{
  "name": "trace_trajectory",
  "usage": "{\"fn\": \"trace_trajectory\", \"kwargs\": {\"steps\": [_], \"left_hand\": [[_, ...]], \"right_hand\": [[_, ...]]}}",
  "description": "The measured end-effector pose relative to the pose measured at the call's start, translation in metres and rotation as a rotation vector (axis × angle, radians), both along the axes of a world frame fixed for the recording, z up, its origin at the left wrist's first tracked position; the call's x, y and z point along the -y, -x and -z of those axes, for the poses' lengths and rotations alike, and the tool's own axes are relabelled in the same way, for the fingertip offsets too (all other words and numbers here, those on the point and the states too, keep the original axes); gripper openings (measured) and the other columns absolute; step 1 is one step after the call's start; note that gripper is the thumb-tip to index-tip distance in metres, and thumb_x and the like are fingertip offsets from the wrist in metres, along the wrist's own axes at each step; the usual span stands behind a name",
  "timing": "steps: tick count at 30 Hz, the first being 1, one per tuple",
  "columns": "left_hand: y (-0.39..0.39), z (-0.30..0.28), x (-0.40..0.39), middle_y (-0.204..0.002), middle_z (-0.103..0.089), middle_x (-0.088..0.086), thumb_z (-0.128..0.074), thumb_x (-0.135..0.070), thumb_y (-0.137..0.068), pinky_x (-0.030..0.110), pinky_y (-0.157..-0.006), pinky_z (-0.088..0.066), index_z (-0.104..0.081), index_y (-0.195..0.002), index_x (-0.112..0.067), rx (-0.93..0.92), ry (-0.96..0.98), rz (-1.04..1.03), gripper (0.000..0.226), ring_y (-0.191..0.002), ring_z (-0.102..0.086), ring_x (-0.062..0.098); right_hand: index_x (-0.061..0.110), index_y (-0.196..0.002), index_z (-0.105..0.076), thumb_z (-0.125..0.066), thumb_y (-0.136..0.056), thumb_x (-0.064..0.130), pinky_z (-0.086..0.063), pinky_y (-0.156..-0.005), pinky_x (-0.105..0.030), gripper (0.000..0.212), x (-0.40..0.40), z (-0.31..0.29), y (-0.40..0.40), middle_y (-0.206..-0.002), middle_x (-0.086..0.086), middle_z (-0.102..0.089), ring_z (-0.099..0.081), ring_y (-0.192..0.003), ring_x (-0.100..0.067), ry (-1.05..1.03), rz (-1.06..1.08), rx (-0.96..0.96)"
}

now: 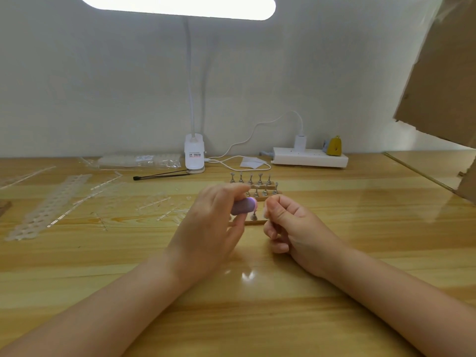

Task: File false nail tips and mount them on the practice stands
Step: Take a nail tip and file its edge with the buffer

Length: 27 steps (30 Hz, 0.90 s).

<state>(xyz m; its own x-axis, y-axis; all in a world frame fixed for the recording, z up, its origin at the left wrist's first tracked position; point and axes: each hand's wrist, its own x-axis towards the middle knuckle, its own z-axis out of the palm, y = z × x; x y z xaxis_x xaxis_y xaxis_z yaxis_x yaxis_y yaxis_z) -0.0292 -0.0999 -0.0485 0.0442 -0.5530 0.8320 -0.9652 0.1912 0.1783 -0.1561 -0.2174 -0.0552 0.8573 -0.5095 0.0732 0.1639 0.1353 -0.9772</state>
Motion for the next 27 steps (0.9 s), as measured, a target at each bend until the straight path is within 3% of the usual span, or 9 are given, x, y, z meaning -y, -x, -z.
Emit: {"fn": "trace_trajectory", "kwargs": {"steps": [4,9,14,16,19,24,27], "left_hand": [[0.012,0.000,0.004,-0.103,-0.062,0.001,-0.068,-0.003,-0.083,0.021,-0.092,-0.042,-0.047,-0.119,-0.011,0.072,-0.010,0.146,0.042,-0.096,-0.057,0.014],[0.000,0.005,0.001,-0.090,-0.065,0.003,-0.074,0.007,-0.076,0.022,-0.084,-0.046,-0.058,-0.107,0.001,-0.009,-0.062,-0.004,0.036,-0.086,-0.062,0.019],[0.016,0.000,0.004,-0.102,-0.062,0.003,-0.068,0.001,-0.084,0.023,-0.090,-0.044,-0.052,-0.113,-0.006,0.032,0.034,0.185,0.033,-0.095,-0.058,0.015],[0.013,0.003,0.004,-0.103,-0.063,0.004,-0.068,0.003,-0.084,0.024,-0.090,-0.045,-0.055,-0.112,-0.005,0.031,-0.028,0.169,0.032,-0.094,-0.059,0.017],[0.003,0.004,0.000,-0.098,-0.064,0.006,-0.069,0.003,-0.084,0.035,-0.083,-0.050,-0.059,-0.108,0.000,-0.066,-0.072,0.070,0.026,-0.090,-0.061,0.019],[0.018,0.000,0.004,-0.102,-0.063,0.006,-0.065,-0.001,-0.088,0.027,-0.088,-0.047,-0.048,-0.114,-0.011,-0.018,0.012,0.214,0.033,-0.094,-0.060,0.018],[0.010,0.003,0.002,-0.098,-0.064,0.006,-0.063,-0.004,-0.087,0.030,-0.086,-0.047,-0.050,-0.113,-0.009,0.004,-0.049,0.116,0.029,-0.091,-0.060,0.021]], "right_hand": [[0.007,-0.103,-0.056,-0.051,-0.094,0.026,-0.033,-0.042,-0.019,0.021,-0.001,0.003,0.001,-0.068,0.004,-0.051,-0.044,-0.054,-0.006,0.072,-0.006,-0.014],[0.013,-0.081,-0.051,-0.053,-0.085,0.035,-0.034,-0.041,-0.018,0.022,-0.001,0.000,0.001,-0.061,0.008,-0.050,-0.045,-0.053,-0.006,0.003,0.004,-0.015],[0.008,-0.103,-0.057,-0.056,-0.089,0.030,-0.035,-0.043,-0.019,0.026,-0.002,0.003,0.001,-0.068,0.004,-0.054,-0.045,-0.054,-0.006,0.063,-0.013,-0.009],[0.012,-0.096,-0.061,-0.055,-0.091,0.025,-0.035,-0.044,-0.019,0.015,-0.002,0.003,0.000,-0.067,0.003,-0.053,-0.045,-0.054,-0.007,0.041,-0.016,0.003],[0.017,-0.078,-0.056,-0.053,-0.085,0.034,-0.036,-0.044,-0.020,0.018,-0.001,0.000,0.000,-0.062,0.008,-0.051,-0.046,-0.053,-0.007,-0.034,-0.013,0.024],[0.012,-0.097,-0.055,-0.054,-0.088,0.026,-0.035,-0.043,-0.019,0.017,-0.002,0.000,0.001,-0.065,0.004,-0.053,-0.046,-0.052,-0.006,-0.019,-0.020,0.021],[0.013,-0.084,-0.051,-0.049,-0.092,0.028,-0.035,-0.044,-0.019,0.018,-0.001,-0.003,0.002,-0.063,0.004,-0.049,-0.044,-0.054,-0.009,-0.054,-0.041,0.019]]}}
